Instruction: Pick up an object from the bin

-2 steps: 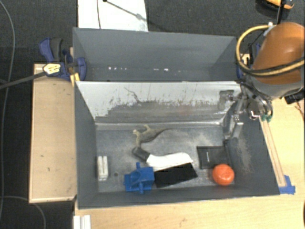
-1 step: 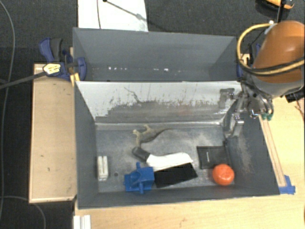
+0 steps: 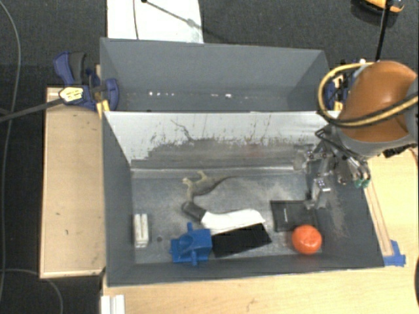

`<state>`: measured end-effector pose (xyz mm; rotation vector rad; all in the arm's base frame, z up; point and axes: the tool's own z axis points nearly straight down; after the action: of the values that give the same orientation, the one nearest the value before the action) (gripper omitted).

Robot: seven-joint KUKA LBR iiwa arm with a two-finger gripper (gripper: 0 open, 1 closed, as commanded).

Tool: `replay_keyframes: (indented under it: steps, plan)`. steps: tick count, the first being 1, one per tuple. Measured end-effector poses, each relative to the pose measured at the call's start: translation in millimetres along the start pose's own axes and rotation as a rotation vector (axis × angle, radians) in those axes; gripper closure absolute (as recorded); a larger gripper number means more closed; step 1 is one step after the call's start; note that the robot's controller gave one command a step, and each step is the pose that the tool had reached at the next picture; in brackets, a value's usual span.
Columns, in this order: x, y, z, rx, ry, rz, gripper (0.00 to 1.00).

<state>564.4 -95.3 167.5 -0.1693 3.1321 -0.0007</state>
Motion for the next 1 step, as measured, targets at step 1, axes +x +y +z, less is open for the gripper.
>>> replay_keyframes:
  steps: [1]
  plan:
    - [42.4,-3.9,6.7,-0.001,0.002,-0.176,0.00]
